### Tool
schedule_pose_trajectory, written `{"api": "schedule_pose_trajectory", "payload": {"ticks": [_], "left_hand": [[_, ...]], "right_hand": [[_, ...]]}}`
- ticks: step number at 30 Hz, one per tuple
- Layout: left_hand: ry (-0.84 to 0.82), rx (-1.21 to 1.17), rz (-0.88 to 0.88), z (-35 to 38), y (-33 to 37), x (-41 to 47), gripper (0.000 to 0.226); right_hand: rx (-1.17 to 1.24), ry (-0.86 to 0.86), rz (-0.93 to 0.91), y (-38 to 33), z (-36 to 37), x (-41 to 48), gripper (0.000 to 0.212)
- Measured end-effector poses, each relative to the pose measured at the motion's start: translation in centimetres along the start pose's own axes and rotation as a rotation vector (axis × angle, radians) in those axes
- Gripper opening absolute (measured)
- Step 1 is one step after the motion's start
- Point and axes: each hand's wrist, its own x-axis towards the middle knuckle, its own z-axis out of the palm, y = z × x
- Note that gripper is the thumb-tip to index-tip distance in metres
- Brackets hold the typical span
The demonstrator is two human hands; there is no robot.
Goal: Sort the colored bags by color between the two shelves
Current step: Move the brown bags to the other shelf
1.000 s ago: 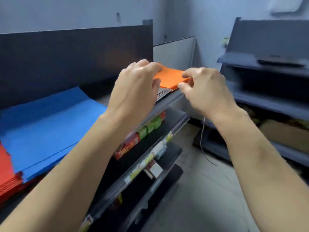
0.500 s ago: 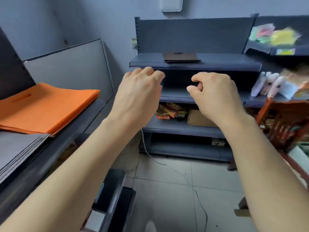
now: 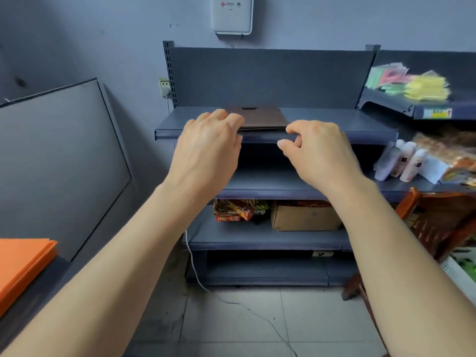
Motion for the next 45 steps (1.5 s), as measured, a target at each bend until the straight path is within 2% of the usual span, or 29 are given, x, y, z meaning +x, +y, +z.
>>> {"api": "schedule_pose_trajectory", "payload": {"ticks": [4, 14, 20, 28, 34, 39, 45], "left_hand": [[-0.04, -0.027, 0.014, 5.4, -1.2, 3.6, 0.019], [-0.154, 0.058, -0.146, 16.9, -4.3, 12.2, 0.021], [-0.168, 0.088, -0.276, 22.6, -5.5, 16.8, 0.022], [-0.359, 0.124, -0.468, 29.8, -10.0, 20.0, 0.026], [-0.512, 0.117, -0.511, 34.6, -13.4, 22.3, 0.025], [-0.716, 0.044, -0.653, 37.4, -15.5, 24.0, 0.051], [-0.785, -0.009, -0.79, 39.8, -17.6, 25.6, 0.066]], "right_hand": [[-0.007, -0.01, 0.055, 3.1, 2.4, 4.7, 0.03], [0.096, -0.09, 0.019, 9.3, 9.0, 18.6, 0.033], [0.102, -0.121, 0.01, 13.0, 11.9, 25.8, 0.038], [0.071, -0.249, 0.124, 16.1, 17.4, 31.7, 0.041], [0.008, -0.374, 0.188, 16.5, 21.4, 35.4, 0.046], [-0.076, -0.546, 0.299, 17.3, 24.4, 37.5, 0.064], [-0.124, -0.591, 0.423, 17.6, 25.6, 39.2, 0.07]]}}
